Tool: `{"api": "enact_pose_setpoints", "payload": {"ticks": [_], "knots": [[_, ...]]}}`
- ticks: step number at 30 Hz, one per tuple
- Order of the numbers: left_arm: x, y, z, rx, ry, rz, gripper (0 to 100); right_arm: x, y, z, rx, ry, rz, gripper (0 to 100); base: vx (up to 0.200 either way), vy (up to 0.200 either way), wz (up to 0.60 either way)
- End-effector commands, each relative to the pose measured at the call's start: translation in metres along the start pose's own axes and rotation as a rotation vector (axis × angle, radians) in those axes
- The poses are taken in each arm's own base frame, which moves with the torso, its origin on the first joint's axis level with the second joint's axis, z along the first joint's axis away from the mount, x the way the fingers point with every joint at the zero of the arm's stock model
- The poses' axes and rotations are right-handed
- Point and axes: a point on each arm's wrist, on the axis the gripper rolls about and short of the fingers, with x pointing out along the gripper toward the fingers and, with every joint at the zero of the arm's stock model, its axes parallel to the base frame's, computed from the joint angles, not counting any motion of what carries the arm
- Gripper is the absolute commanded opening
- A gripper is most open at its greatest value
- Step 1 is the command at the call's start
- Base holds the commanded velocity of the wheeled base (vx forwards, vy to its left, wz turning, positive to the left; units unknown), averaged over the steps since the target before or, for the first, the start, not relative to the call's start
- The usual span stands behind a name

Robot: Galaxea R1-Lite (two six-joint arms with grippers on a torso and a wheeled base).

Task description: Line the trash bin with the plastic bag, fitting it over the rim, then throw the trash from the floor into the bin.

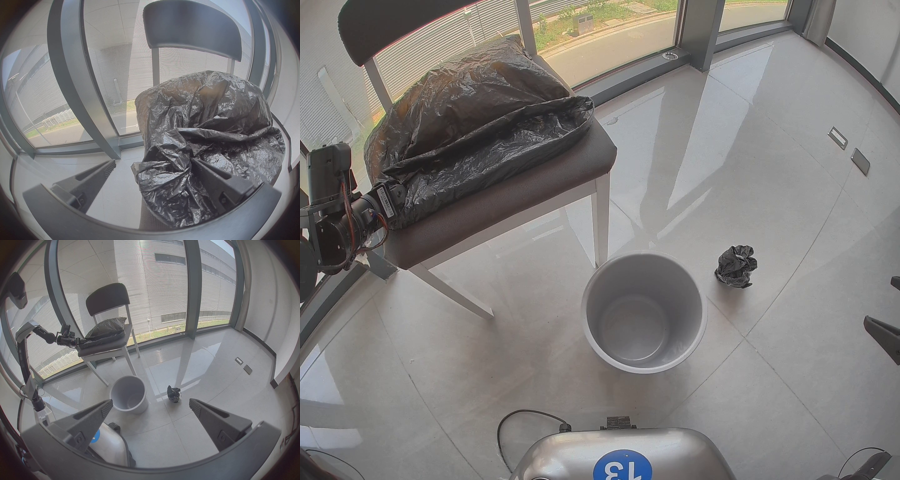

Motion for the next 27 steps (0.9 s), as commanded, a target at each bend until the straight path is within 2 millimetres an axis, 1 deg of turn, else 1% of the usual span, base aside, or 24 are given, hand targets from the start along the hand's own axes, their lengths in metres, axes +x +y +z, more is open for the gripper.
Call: {"api": "enact_pose_setpoints", "payload": {"ticks": [1, 13, 15, 17, 19, 23, 27], "knots": [[0.002, -0.001, -0.002, 0.004, 0.006, 0.003, 0, 0.002, -0.001, 0.001, 0.000, 0.002, 0.002, 100, 0.000, 0.000, 0.00], [0.003, -0.001, -0.003, 0.008, 0.007, 0.002, 0, 0.003, -0.001, 0.000, -0.003, -0.001, -0.003, 100, 0.000, 0.000, 0.00], [0.001, -0.001, -0.001, 0.004, -0.001, -0.006, 0, 0.003, -0.001, 0.000, -0.002, 0.001, -0.005, 100, 0.000, 0.000, 0.00], [-0.006, -0.006, 0.004, -0.003, -0.018, -0.036, 0, 0.003, -0.001, 0.000, -0.002, 0.001, -0.005, 100, 0.000, 0.000, 0.00], [-0.018, -0.011, 0.010, -0.015, -0.044, -0.081, 0, 0.002, -0.001, 0.000, -0.003, -0.002, -0.007, 100, 0.000, 0.000, 0.00], [-0.071, -0.031, 0.027, -0.021, -0.111, -0.281, 0, 0.002, -0.001, 0.000, -0.003, -0.001, -0.010, 100, 0.000, 0.000, 0.00], [-0.123, -0.046, 0.036, 0.021, -0.150, -0.502, 0, 0.002, -0.001, -0.001, -0.002, 0.001, -0.008, 100, 0.000, 0.000, 0.00]]}}
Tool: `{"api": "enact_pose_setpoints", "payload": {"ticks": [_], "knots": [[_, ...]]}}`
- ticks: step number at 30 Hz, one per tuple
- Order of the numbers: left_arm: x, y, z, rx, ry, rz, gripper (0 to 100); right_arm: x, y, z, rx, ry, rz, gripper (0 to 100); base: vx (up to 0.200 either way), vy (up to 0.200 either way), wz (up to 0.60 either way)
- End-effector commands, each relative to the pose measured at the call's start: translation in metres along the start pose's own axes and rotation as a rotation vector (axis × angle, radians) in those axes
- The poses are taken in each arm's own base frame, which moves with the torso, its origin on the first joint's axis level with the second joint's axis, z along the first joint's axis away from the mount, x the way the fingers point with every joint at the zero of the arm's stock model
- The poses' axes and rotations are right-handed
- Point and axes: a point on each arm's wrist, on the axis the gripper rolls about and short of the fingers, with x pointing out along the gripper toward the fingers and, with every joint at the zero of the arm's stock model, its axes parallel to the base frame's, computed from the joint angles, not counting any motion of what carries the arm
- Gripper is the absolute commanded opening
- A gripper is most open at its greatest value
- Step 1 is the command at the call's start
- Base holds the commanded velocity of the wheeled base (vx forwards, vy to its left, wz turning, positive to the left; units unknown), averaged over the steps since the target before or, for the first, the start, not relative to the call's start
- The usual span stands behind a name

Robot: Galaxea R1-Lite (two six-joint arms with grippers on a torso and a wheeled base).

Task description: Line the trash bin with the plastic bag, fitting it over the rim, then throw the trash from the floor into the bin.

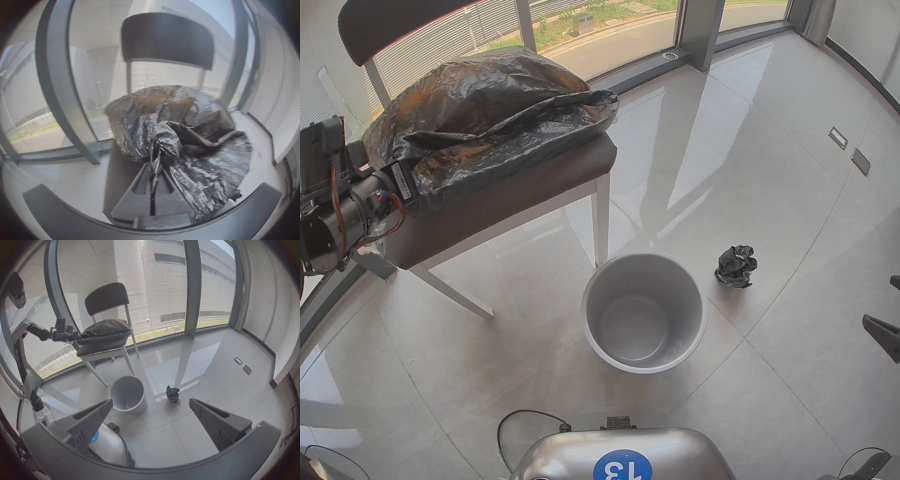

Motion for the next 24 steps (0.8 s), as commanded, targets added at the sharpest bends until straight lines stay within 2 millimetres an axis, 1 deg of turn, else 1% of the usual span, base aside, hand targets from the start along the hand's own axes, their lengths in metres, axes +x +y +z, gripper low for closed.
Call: {"api": "enact_pose_setpoints", "payload": {"ticks": [1, 3, 5, 6, 8, 10, 12, 13, 14, 15, 21, 24], "knots": [[-0.081, -0.034, 0.031, -0.003, -0.099, -0.333, 0, 0.001, 0.000, -0.001, 0.002, 0.005, 0.001, 100, 0.000, 0.000, 0.00], [-0.105, -0.048, 0.036, -0.013, -0.082, -0.470, 0, 0.002, 0.000, -0.003, 0.008, 0.014, 0.000, 100, 0.000, 0.000, 0.00], [-0.129, -0.057, 0.039, -0.022, -0.058, -0.597, 0, 0.004, 0.000, -0.007, 0.014, 0.032, 0.002, 100, 0.000, 0.000, 0.00], [-0.137, -0.060, 0.040, -0.023, -0.047, -0.643, 0, 0.004, 0.000, -0.010, 0.017, 0.041, 0.001, 100, 0.000, 0.000, 0.00], [-0.146, -0.065, 0.040, -0.026, -0.033, -0.703, 0, 0.006, 0.001, -0.016, 0.023, 0.061, 0.001, 100, 0.000, 0.000, 0.00], [-0.147, -0.069, 0.040, -0.028, -0.030, -0.721, 0, 0.007, 0.001, -0.019, 0.028, 0.072, 0.005, 100, 0.000, 0.000, 0.00], [-0.151, -0.077, 0.045, -0.038, -0.032, -0.766, 0, 0.009, 0.002, -0.029, 0.041, 0.099, 0.005, 100, 0.000, 0.000, 0.00], [-0.151, -0.078, 0.044, -0.038, -0.031, -0.770, 0, 0.009, 0.002, -0.030, 0.041, 0.101, 0.006, 100, 0.000, 0.000, 0.00], [-0.154, -0.084, 0.049, -0.050, -0.036, -0.803, 0, 0.013, 0.002, -0.035, 0.070, 0.104, 0.002, 100, 0.000, 0.000, 0.00], [-0.155, -0.086, 0.051, -0.055, -0.040, -0.810, 0, 0.015, 0.002, -0.037, 0.082, 0.100, -0.001, 100, 0.000, 0.000, 0.00], [-0.159, -0.100, 0.060, -0.075, -0.047, -0.856, 0, 0.029, -0.001, -0.037, 0.063, 0.041, -0.007, 100, 0.000, 0.000, 0.00], [-0.160, -0.113, 0.063, -0.081, -0.050, -0.880, 0, 0.040, -0.002, -0.033, 0.039, 0.022, 0.009, 100, 0.000, 0.000, 0.00]]}}
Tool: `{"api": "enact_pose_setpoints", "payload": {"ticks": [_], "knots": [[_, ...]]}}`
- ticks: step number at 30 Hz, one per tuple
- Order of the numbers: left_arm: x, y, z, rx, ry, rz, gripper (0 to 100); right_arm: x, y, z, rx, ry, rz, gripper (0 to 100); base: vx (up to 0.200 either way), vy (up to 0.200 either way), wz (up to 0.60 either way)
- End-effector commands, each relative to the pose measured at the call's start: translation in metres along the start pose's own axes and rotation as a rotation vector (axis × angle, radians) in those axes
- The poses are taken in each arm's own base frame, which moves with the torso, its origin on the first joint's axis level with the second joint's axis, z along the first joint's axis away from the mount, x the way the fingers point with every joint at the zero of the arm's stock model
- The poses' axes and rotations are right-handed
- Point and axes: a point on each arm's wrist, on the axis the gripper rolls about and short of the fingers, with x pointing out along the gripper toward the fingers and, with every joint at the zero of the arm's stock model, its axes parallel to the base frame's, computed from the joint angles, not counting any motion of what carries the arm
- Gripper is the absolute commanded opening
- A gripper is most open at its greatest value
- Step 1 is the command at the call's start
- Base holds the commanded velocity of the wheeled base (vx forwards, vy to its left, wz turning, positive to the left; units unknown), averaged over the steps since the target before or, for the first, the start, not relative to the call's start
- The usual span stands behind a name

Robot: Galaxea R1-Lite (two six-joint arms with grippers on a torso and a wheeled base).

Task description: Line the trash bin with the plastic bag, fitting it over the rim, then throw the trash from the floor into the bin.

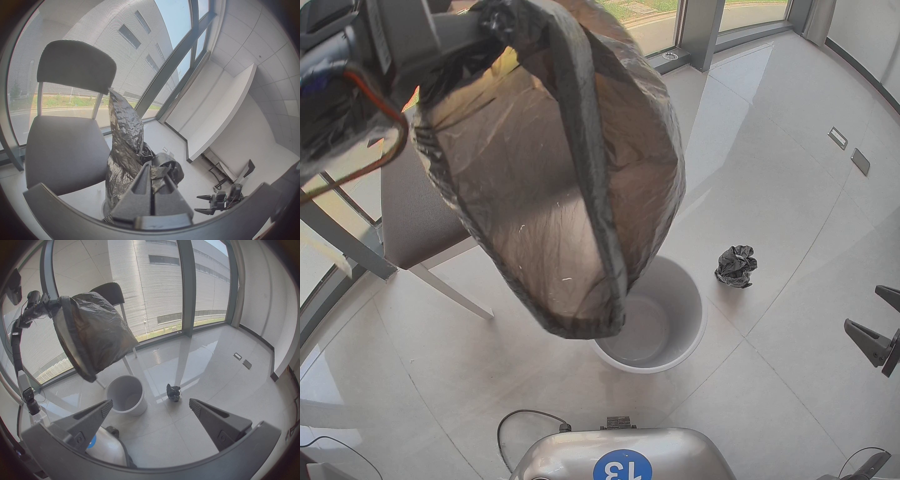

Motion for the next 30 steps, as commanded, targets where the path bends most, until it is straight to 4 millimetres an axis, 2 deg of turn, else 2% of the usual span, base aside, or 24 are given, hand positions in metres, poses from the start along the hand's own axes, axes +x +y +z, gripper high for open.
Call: {"api": "enact_pose_setpoints", "payload": {"ticks": [1, 9, 13, 14, 22, 27, 28, 30], "knots": [[0.016, -0.018, 0.002, -0.010, 0.001, -0.050, 0, 0.020, -0.001, -0.005, -0.022, 0.047, 0.031, 100, 0.000, 0.000, 0.00], [0.041, -0.042, 0.017, -0.031, -0.025, -0.093, 0, 0.046, 0.007, 0.007, -0.075, 0.053, 0.130, 100, 0.000, 0.000, 0.00], [0.046, -0.049, 0.021, -0.037, -0.030, -0.106, 0, 0.052, 0.008, 0.012, -0.081, 0.042, 0.145, 100, 0.000, 0.000, 0.00], [0.051, -0.059, 0.024, -0.045, -0.032, -0.130, 0, 0.060, 0.011, 0.018, -0.088, 0.036, 0.173, 100, 0.000, 0.000, 0.00], [0.065, -0.083, 0.025, -0.057, -0.019, -0.183, 0, 0.083, 0.019, 0.022, -0.131, 0.045, 0.225, 100, 0.000, 0.000, 0.00], [0.080, -0.103, 0.028, -0.072, -0.029, -0.213, 0, 0.107, 0.020, 0.028, -0.163, 0.010, 0.224, 100, 0.000, 0.000, 0.00], [0.083, -0.106, 0.027, -0.073, -0.028, -0.216, 0, 0.111, 0.020, 0.030, -0.163, 0.002, 0.221, 100, 0.000, 0.000, 0.00], [0.095, -0.114, 0.008, -0.046, 0.028, -0.214, 0, 0.127, 0.021, 0.033, -0.168, -0.020, 0.223, 100, 0.000, 0.000, 0.00]]}}
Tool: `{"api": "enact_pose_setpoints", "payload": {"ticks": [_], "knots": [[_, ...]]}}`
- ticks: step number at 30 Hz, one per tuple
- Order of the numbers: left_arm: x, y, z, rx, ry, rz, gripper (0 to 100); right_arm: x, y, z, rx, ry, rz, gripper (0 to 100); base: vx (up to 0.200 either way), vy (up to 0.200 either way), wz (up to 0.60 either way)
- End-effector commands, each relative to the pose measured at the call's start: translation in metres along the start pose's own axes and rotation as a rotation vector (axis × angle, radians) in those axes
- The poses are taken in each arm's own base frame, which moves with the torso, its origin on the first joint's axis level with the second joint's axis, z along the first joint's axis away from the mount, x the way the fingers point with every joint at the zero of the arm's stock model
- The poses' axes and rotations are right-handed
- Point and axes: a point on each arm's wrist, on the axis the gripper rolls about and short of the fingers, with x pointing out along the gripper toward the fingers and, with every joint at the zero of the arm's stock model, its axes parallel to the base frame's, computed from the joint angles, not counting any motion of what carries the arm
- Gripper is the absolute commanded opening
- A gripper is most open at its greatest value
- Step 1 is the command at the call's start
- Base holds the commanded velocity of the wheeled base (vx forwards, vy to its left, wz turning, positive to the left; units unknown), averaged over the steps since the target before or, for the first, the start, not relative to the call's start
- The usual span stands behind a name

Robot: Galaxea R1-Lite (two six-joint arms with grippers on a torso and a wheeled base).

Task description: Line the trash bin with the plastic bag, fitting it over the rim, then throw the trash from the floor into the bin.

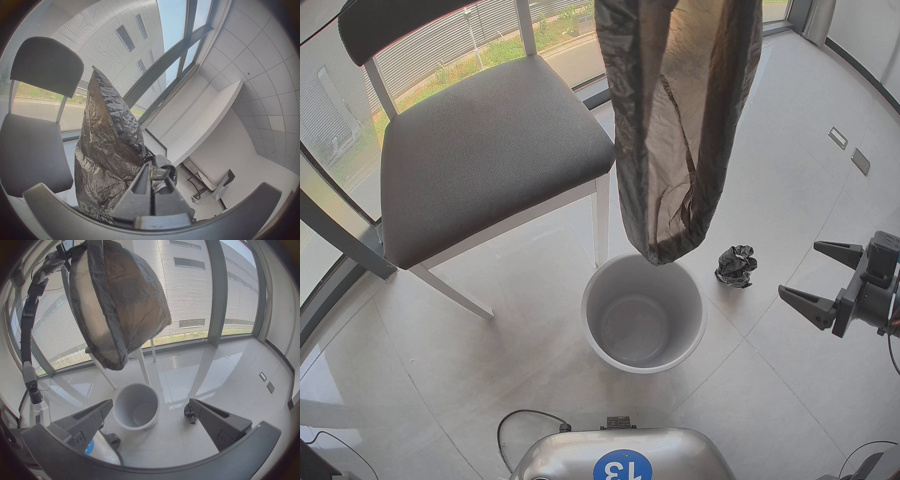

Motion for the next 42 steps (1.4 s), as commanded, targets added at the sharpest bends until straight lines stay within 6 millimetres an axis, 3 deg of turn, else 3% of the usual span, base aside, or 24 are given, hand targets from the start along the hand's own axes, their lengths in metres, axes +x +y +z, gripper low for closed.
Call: {"api": "enact_pose_setpoints", "payload": {"ticks": [1, 2, 3, 8, 17, 22, 30, 35, 40, 42], "knots": [[0.038, -0.018, -0.049, 0.036, 0.120, -0.011, 0, 0.044, -0.005, 0.003, -0.019, -0.008, 0.017, 100, 0.000, 0.000, 0.00], [0.039, -0.018, -0.051, 0.038, 0.127, -0.011, 0, 0.046, -0.005, 0.004, -0.021, -0.014, 0.018, 100, 0.000, 0.000, 0.00], [0.046, -0.020, -0.067, 0.056, 0.171, -0.006, 0, 0.058, -0.003, 0.008, -0.030, -0.047, 0.026, 100, 0.000, 0.000, 0.00], [0.057, -0.021, -0.088, 0.075, 0.221, 0.005, 0, 0.078, 0.002, 0.017, -0.029, -0.076, 0.002, 100, 0.000, 0.000, 0.00], [0.073, -0.019, -0.117, 0.096, 0.270, 0.027, 0, 0.074, 0.015, 0.010, -0.021, -0.054, 0.027, 100, 0.000, 0.000, 0.00], [0.089, -0.002, -0.138, 0.129, 0.309, 0.087, 0, 0.062, 0.021, 0.007, -0.026, -0.065, 0.043, 100, 0.000, 0.000, 0.00], [0.103, 0.038, -0.137, 0.173, 0.310, 0.181, 0, 0.035, 0.030, -0.006, -0.035, -0.060, 0.072, 100, 0.000, 0.000, 0.00], [0.104, 0.046, -0.142, 0.258, 0.366, 0.186, 0, 0.028, 0.032, -0.013, -0.036, -0.047, 0.078, 100, 0.000, 0.000, 0.00], [0.082, 0.037, -0.126, 0.279, 0.439, 0.187, 0, 0.026, 0.038, -0.016, -0.039, -0.038, 0.103, 100, 0.000, 0.000, 0.00], [0.069, 0.035, -0.105, 0.258, 0.415, 0.189, 0, 0.024, 0.041, -0.020, -0.043, -0.025, 0.119, 100, 0.000, 0.000, 0.00]]}}
